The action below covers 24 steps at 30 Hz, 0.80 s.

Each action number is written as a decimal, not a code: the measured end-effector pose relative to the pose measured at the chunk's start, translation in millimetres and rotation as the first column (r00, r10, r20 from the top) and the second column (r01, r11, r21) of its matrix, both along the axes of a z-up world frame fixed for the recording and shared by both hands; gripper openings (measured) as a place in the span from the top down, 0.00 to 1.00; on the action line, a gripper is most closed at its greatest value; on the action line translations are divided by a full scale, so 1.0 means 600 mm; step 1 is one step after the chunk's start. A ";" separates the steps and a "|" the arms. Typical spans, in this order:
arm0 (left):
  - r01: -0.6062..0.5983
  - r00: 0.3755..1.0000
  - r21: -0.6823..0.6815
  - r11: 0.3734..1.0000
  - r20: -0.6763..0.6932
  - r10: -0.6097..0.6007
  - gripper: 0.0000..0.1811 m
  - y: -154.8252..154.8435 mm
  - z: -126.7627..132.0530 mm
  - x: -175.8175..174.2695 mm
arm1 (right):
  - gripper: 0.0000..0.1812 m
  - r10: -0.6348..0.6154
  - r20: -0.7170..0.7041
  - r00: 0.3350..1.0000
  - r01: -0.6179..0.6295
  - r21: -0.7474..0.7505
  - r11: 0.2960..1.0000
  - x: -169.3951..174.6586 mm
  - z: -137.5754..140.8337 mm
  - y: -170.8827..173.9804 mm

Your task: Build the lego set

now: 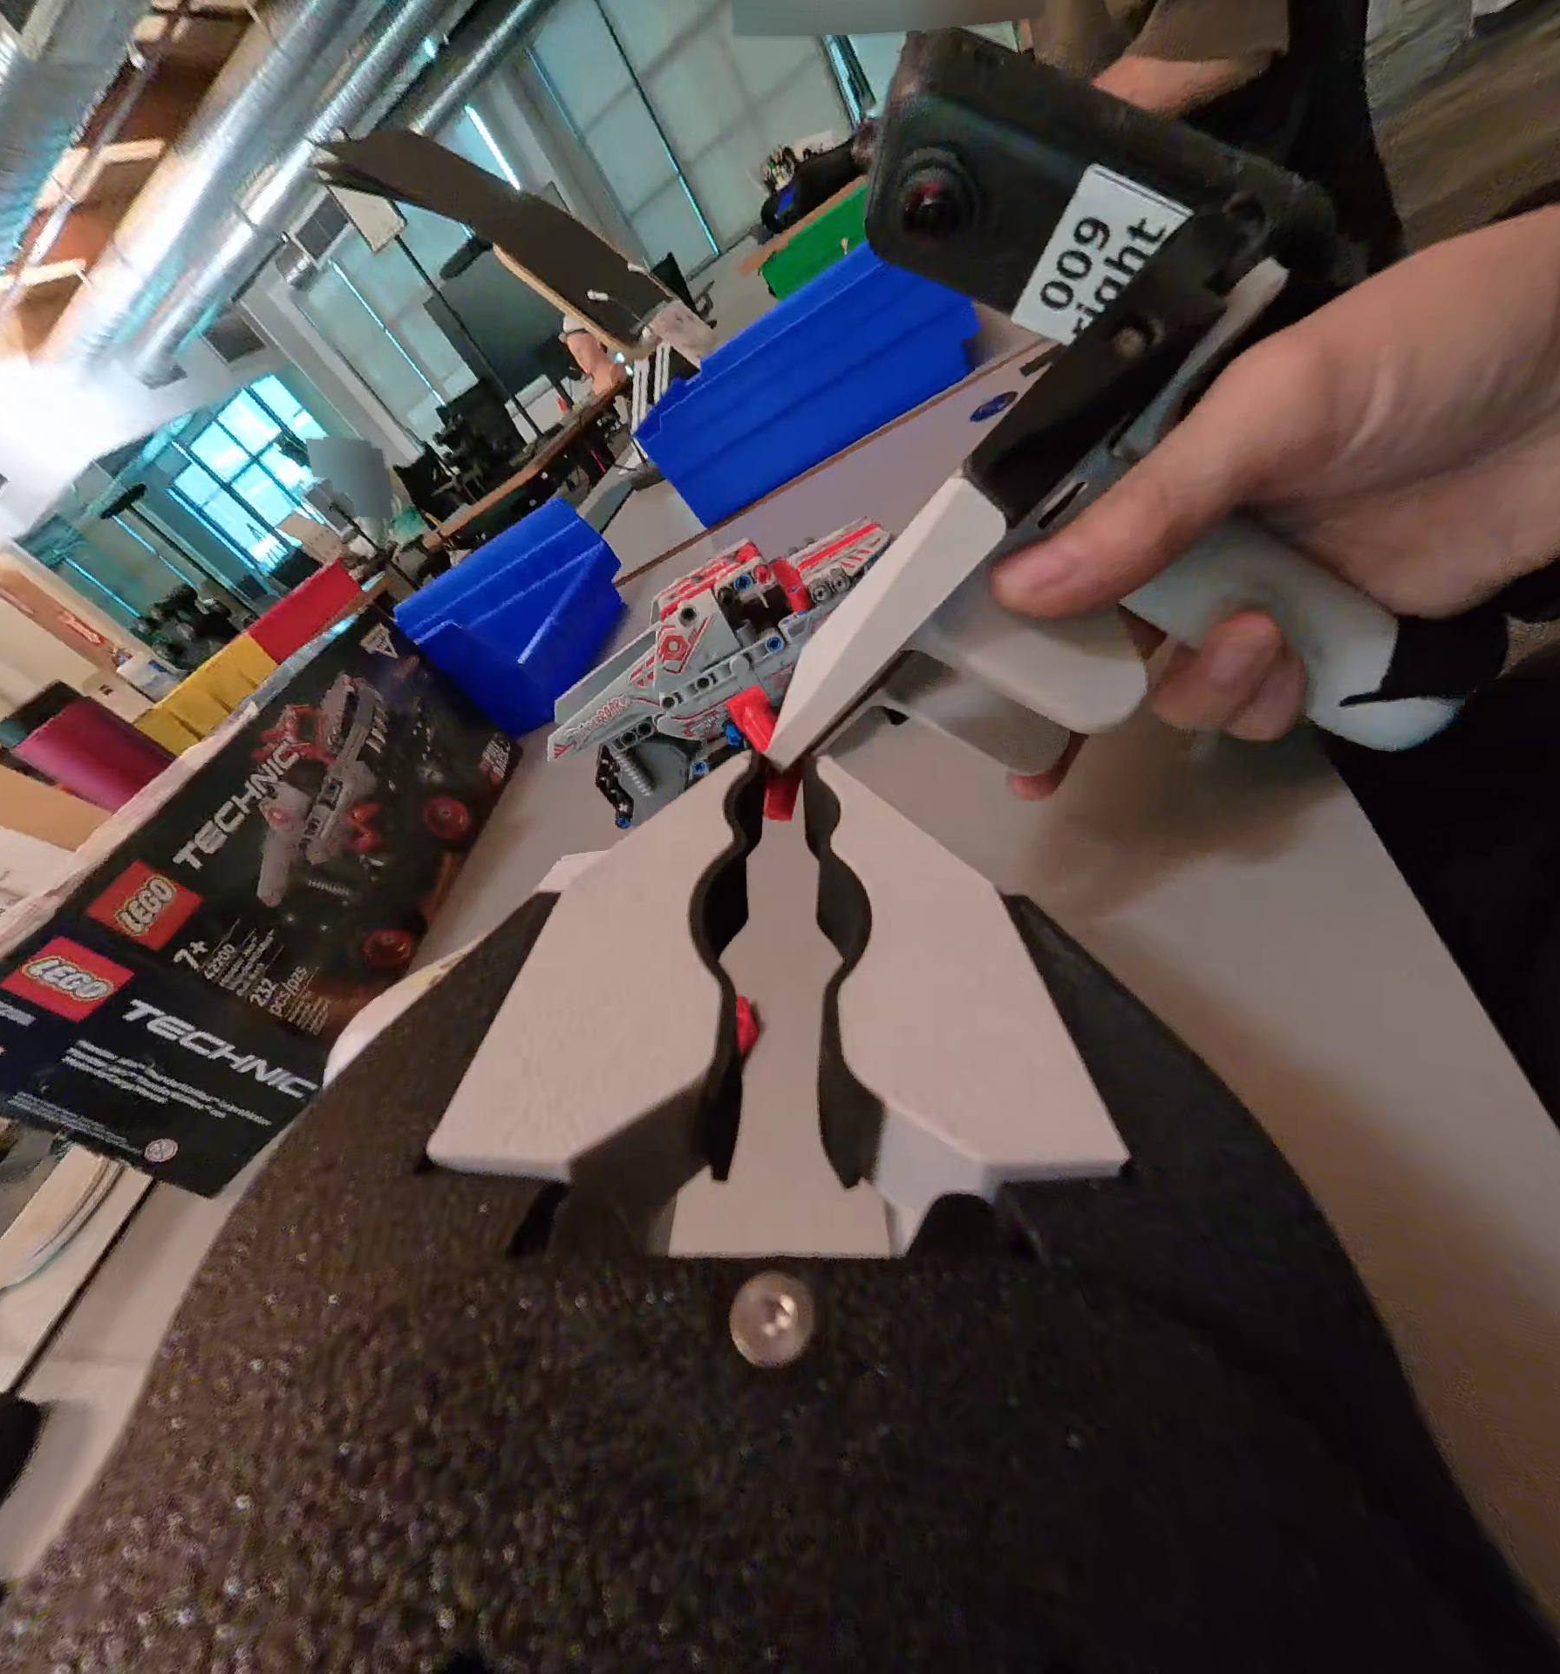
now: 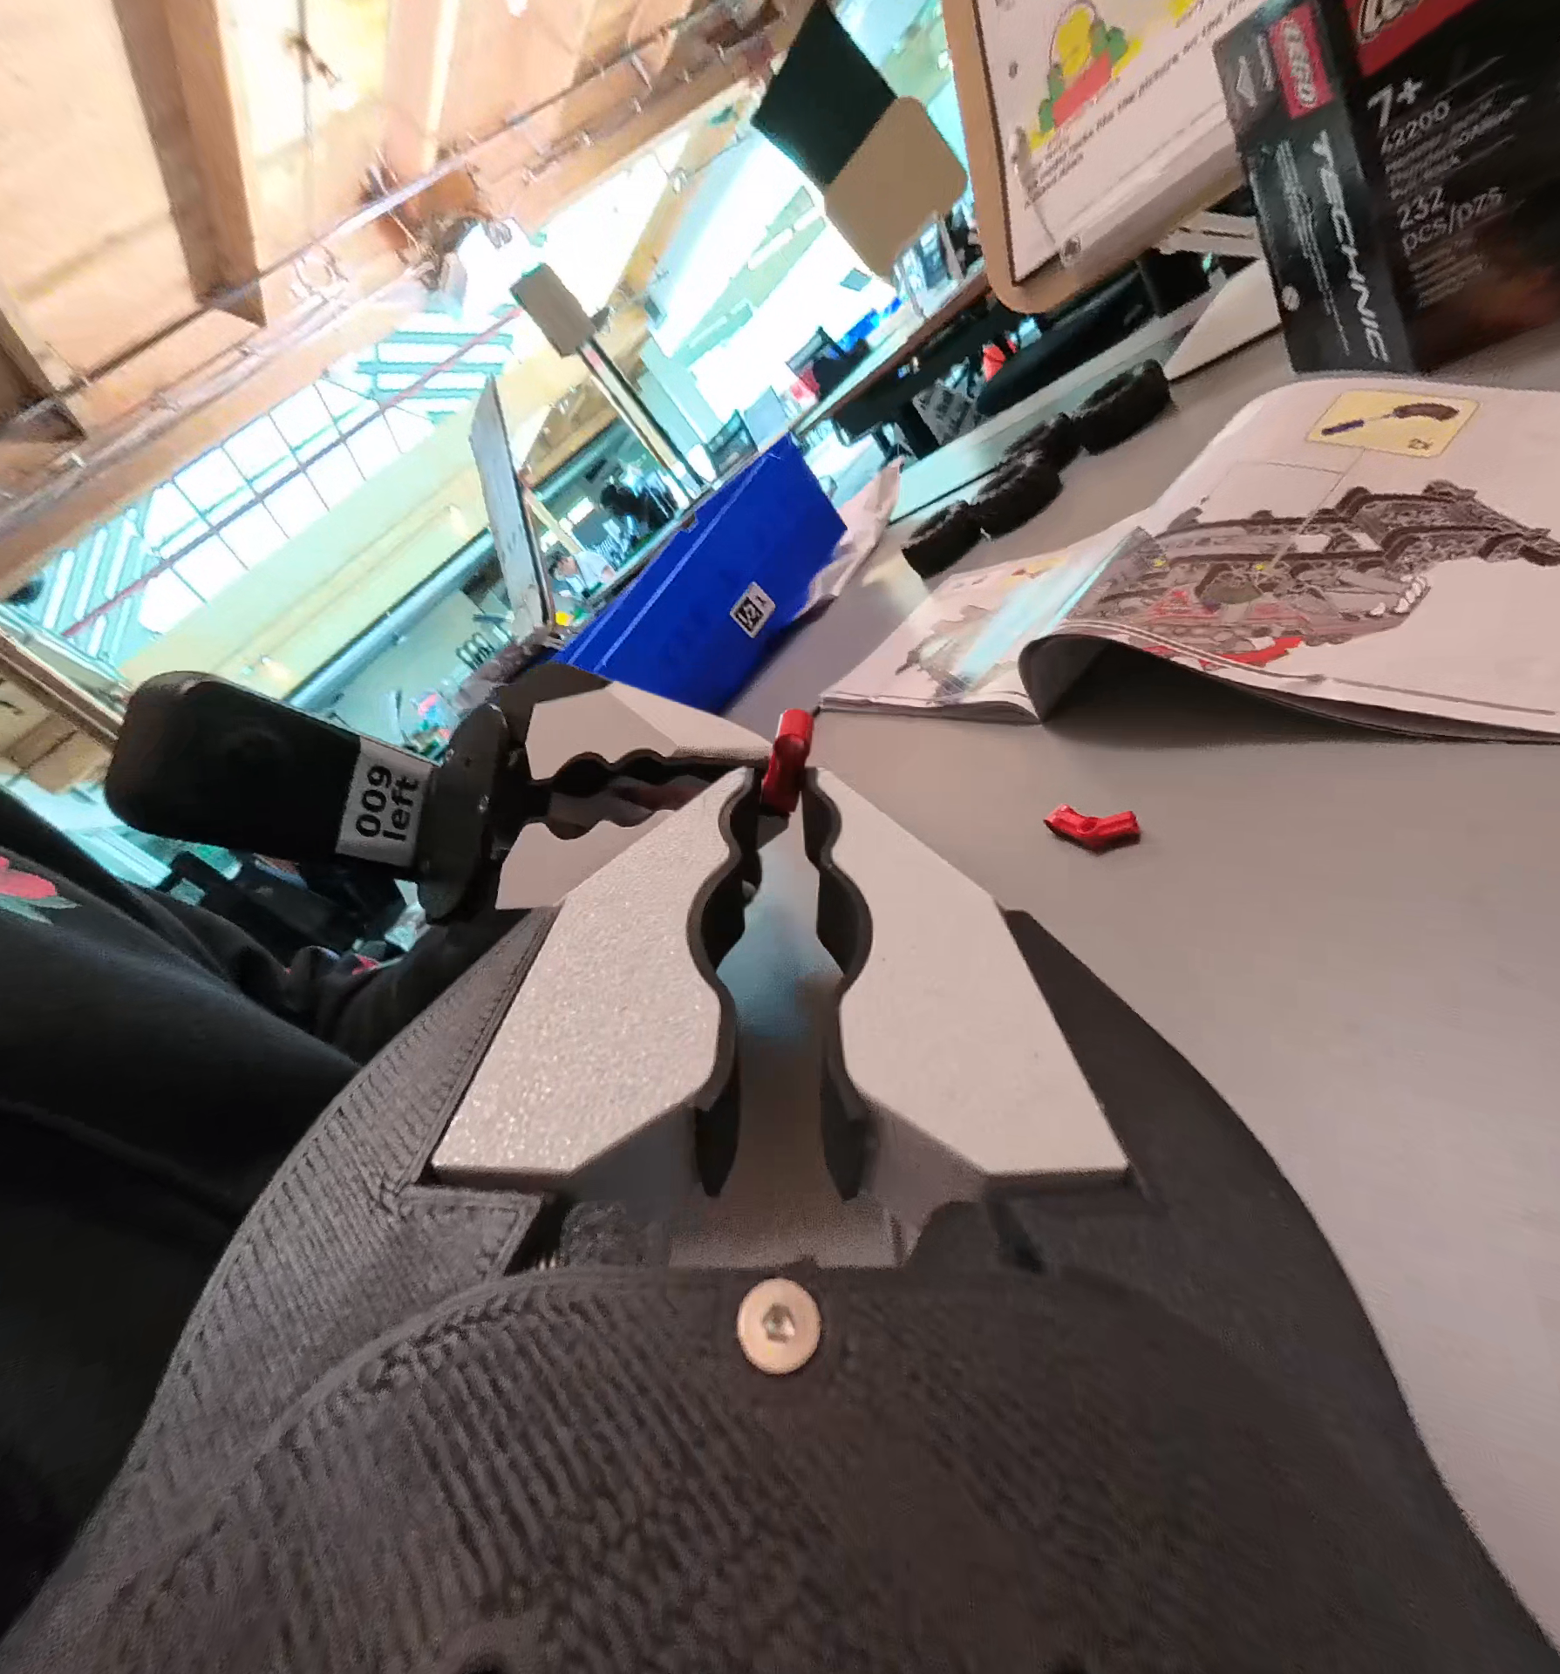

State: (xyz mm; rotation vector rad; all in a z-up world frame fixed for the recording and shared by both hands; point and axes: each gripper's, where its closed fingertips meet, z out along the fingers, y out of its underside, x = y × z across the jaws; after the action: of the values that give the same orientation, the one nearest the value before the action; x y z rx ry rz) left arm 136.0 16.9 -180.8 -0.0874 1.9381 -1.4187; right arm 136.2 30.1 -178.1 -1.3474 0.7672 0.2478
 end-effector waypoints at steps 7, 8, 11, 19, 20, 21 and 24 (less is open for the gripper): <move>0.102 0.995 0.075 0.992 -0.006 -0.102 0.92 -0.012 -0.015 -0.018 | 0.96 0.039 0.089 0.995 -0.029 -0.113 0.993 -0.005 -0.008 -0.012; 0.139 0.990 0.076 0.987 -0.034 -0.137 0.90 -0.012 -0.015 -0.023 | 0.96 0.060 0.108 0.992 -0.044 -0.148 0.988 -0.007 -0.008 -0.017; 0.253 0.960 0.024 0.967 -0.131 -0.248 0.88 -0.008 0.000 -0.038 | 0.96 0.187 0.115 0.976 -0.149 -0.277 0.949 -0.025 -0.023 -0.029; 0.363 0.922 0.308 0.880 0.016 -0.386 0.88 -0.009 0.004 -0.025 | 0.96 0.485 0.030 0.874 -0.439 -0.380 0.814 -0.074 -0.042 -0.042; 0.375 0.910 0.331 0.866 0.047 -0.412 0.88 -0.015 0.006 -0.023 | 0.96 0.499 0.015 0.867 -0.460 -0.361 0.811 -0.075 -0.039 -0.041; 0.388 0.897 0.348 0.854 0.072 -0.437 0.87 -0.022 0.009 -0.021 | 0.96 0.504 -0.004 0.864 -0.476 -0.331 0.814 -0.074 -0.035 -0.039; 0.399 0.853 0.381 0.834 0.180 -0.491 0.85 -0.041 0.021 -0.021 | 0.96 0.505 -0.060 0.861 -0.506 -0.202 0.839 -0.069 -0.011 -0.036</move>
State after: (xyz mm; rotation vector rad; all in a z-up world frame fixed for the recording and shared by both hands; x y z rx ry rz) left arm 123.6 -7.4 -168.0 0.7353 2.0060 -1.2746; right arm 94.5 8.4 -184.8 -1.7439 0.4308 0.6019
